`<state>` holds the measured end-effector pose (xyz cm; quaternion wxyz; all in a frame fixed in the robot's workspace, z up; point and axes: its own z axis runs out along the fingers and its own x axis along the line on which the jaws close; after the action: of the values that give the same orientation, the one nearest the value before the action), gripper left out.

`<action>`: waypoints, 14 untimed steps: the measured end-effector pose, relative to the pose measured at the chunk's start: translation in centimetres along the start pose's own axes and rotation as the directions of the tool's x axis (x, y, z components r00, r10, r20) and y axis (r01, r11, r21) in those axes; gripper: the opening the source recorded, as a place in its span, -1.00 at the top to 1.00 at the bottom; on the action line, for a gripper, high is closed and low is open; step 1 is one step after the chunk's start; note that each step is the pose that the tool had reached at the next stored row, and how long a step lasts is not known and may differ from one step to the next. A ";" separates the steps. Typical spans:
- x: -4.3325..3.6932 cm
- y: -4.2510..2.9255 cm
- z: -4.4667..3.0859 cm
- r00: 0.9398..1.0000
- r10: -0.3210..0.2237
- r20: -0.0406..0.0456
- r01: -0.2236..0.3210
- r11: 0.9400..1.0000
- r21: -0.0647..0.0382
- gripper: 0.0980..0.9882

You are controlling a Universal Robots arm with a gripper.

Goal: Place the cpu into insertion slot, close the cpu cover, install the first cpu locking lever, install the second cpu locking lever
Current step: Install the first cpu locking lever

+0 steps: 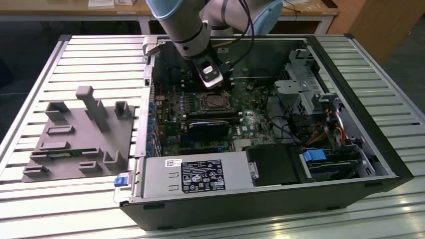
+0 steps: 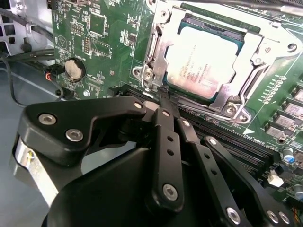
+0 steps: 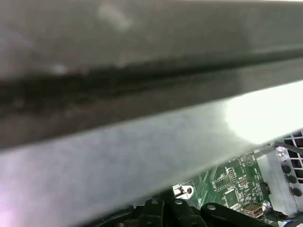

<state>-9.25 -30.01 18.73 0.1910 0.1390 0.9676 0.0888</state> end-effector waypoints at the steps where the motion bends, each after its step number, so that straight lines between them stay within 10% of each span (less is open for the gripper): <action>1: -0.03 0.02 -0.07 1.000 0.000 0.000 0.000 1.000 0.000 0.99; 12: -0.25 0.16 -0.65 1.000 0.000 0.000 0.000 1.000 0.000 0.99; 14: -0.31 0.18 -0.63 1.000 0.002 -0.016 -0.002 1.000 0.005 0.99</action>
<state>-9.18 -30.01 19.45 0.1828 0.1397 0.9692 0.0876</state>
